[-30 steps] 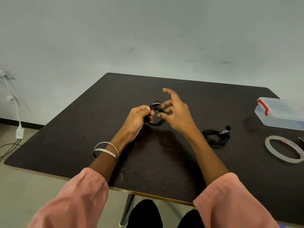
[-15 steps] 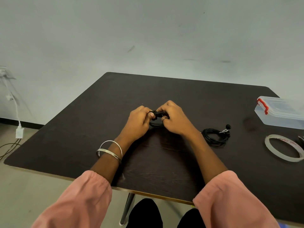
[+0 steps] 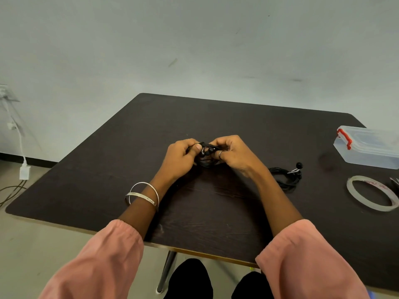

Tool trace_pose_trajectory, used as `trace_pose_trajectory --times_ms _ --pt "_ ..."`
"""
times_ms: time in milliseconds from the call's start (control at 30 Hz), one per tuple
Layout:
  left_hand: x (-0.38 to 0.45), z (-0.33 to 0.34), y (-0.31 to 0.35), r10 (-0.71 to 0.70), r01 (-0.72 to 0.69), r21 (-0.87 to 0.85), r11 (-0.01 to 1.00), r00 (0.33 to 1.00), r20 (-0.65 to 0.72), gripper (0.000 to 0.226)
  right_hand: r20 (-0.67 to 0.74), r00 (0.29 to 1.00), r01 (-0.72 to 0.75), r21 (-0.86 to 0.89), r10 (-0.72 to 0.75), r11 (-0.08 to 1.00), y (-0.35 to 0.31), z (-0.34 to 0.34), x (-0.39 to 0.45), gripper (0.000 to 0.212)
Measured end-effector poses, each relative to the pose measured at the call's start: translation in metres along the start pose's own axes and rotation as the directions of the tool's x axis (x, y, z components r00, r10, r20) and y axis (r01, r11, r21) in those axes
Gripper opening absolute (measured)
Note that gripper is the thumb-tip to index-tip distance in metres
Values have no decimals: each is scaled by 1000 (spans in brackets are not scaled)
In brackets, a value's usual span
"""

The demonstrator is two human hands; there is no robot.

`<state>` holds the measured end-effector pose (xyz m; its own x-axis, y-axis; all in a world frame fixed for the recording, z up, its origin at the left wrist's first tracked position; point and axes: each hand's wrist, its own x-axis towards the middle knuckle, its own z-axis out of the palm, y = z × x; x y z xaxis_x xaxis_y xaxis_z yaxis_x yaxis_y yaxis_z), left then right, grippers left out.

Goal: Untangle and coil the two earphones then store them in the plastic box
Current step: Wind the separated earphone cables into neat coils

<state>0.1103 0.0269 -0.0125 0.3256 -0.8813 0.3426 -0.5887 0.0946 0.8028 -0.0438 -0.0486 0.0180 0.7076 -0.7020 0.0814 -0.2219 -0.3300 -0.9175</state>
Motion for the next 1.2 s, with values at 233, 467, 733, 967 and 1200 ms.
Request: trace_pose_trajectory --times_ms 233,467,733,967,1200 --pt "2 -1 2 -179 201 -361 911 979 93 39 -81 994 51 -267 -76 962 5 3 5 19" --pt "-1 -1 5 -180 200 -347 916 980 89 41 -66 849 379 -616 -525 691 10 7 9 36" --pt "1 -2 6 -207 235 -371 898 972 114 42 -46 773 470 -629 -633 619 3 4 5 19" --pt "3 -3 3 -190 232 -430 872 972 141 43 13 820 458 -616 -573 641 5 5 6 27" --pt "3 -5 2 -150 219 -423 879 970 190 49 17 758 504 -649 -652 570 5 10 6 28"
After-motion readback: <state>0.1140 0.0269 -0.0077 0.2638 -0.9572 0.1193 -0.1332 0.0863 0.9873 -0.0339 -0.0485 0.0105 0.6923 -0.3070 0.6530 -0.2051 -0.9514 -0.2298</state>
